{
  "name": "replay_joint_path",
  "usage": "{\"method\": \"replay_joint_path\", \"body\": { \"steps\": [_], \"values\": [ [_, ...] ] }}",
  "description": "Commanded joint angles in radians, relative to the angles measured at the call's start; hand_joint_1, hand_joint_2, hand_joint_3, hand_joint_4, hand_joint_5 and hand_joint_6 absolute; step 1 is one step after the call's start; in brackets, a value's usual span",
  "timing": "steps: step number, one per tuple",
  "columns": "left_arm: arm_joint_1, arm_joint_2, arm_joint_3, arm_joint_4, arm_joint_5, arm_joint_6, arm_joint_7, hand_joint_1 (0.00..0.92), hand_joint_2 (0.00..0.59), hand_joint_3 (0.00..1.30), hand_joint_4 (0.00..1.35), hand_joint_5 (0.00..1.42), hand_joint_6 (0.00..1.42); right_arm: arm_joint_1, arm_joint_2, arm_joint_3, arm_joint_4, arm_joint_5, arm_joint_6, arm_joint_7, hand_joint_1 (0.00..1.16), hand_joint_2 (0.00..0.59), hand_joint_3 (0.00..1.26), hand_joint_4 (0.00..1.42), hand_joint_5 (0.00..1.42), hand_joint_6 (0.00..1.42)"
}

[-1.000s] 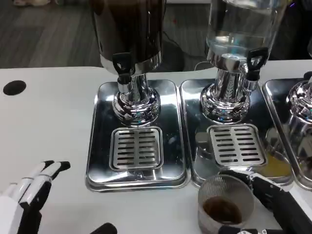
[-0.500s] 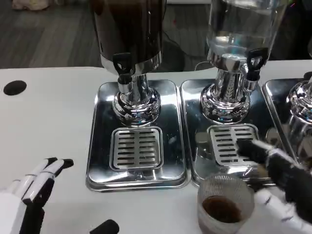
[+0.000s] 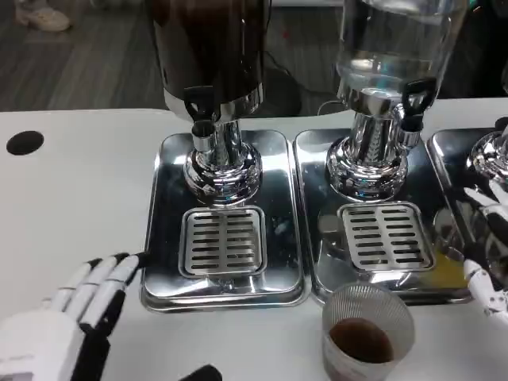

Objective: Grasp the cup under the faucet to collect the drink, then remove the cup.

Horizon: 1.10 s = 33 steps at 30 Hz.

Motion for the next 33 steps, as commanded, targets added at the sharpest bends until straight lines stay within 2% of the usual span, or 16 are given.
{"method": "replay_joint_path", "body": {
  "steps": [1,4,7,10,15,33],
  "values": [
    [-0.018,0.005,-0.019,0.019,0.076,0.011,0.022,0.000,0.071,0.08,0.00,0.04,0.19,-0.003,0.011,0.002,0.000,-0.130,0.078,-0.115,0.49,0.578,0.08,0.00,0.00,0.00],
    [-0.037,0.006,-0.031,0.052,0.083,0.026,0.027,0.000,0.069,0.06,0.00,0.03,0.18,-0.003,0.016,0.019,0.016,-0.160,0.121,-0.156,0.48,0.564,0.07,0.00,0.00,0.00],
    [-0.039,0.008,-0.038,0.066,0.077,0.027,0.038,0.000,0.069,0.06,0.00,0.03,0.18,0.001,0.013,0.024,0.013,-0.141,0.140,-0.156,0.47,0.537,0.07,0.00,0.00,0.00],
    [-0.036,0.008,-0.042,0.076,0.075,0.023,0.053,0.000,0.068,0.07,0.00,0.04,0.18,0.011,0.010,0.028,-0.001,-0.130,0.138,-0.155,0.48,0.520,0.08,0.00,0.00,0.00],
    [-0.028,0.007,-0.056,0.089,0.079,0.028,0.074,0.000,0.057,0.07,0.00,0.06,0.19,0.025,0.009,0.027,-0.008,-0.098,0.125,-0.156,0.50,0.461,0.10,0.00,0.00,0.00],
    [0.006,0.005,-0.078,0.086,0.067,0.025,0.124,0.000,0.055,0.09,0.00,0.09,0.22,0.078,-0.007,0.009,-0.020,-0.021,0.081,-0.152,0.52,0.437,0.12,0.00,0.00,0.00]
  ]
}}
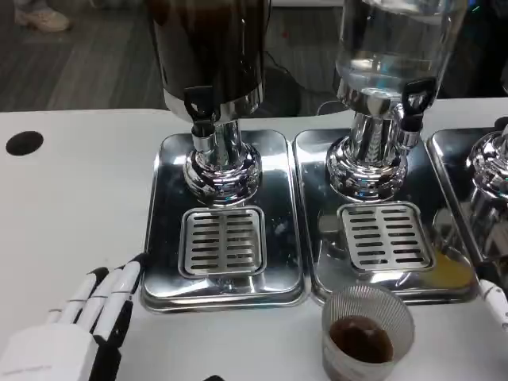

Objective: Grasp the cup under the faucet to collect the drink, then remove the cup.

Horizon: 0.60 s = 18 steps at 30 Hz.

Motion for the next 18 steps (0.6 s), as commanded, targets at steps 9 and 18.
{"method": "replay_joint_path", "body": {
  "steps": [9,18],
  "values": [
    [0.028,0.011,-0.018,0.004,-0.017,-0.007,0.042,0.000,0.059,0.09,0.00,0.09,0.23,0.033,-0.012,-0.018,-0.039,0.024,-0.028,-0.009,0.52,0.437,0.13,0.00,0.00,0.00],
    [0.041,0.015,-0.028,0.005,-0.011,-0.010,0.058,0.000,0.060,0.10,0.01,0.10,0.24,0.028,-0.009,-0.009,-0.055,0.022,-0.019,-0.001,0.53,0.431,0.13,0.00,0.00,0.00]
  ]
}}
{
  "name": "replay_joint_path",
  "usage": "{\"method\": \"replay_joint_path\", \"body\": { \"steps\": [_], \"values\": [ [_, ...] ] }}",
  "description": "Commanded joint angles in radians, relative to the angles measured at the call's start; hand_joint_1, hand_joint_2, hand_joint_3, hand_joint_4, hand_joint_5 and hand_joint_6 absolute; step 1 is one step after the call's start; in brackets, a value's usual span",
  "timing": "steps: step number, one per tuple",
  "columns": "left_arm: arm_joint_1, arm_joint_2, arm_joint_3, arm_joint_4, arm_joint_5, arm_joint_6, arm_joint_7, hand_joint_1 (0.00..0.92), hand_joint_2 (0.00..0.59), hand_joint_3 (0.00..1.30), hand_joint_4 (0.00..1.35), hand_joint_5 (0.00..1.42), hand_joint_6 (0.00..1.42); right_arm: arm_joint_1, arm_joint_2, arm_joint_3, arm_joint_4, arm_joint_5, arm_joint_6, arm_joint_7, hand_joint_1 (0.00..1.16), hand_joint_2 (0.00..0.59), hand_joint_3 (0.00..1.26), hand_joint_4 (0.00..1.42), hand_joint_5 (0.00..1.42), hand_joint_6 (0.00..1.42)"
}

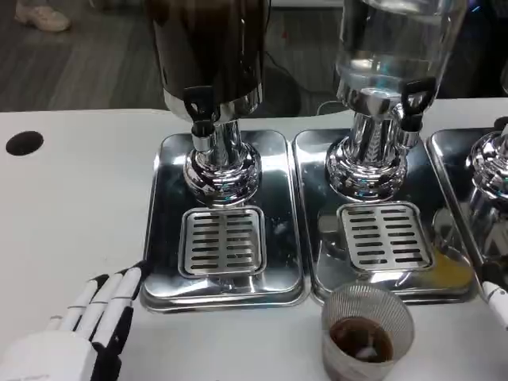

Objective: Grasp the cup under the faucet to collect the drink, then remove the cup.

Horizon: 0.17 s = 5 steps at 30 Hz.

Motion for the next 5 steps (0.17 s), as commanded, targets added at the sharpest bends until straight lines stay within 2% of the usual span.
{"method": "replay_joint_path", "body": {
  "steps": [1,5],
  "values": [
    [0.013,0.007,-0.011,0.006,-0.002,-0.005,0.020,0.000,0.060,0.11,0.01,0.10,0.24,0.001,-0.008,0.000,-0.025,0.005,-0.007,0.001,0.53,0.430,0.13,0.00,0.00,0.00],
    [0.013,0.008,-0.013,0.005,-0.004,-0.003,0.023,0.000,0.060,0.11,0.01,0.10,0.25,0.002,-0.008,0.001,-0.031,0.009,-0.007,0.005,0.53,0.429,0.13,0.00,0.00,0.00]
  ]
}}
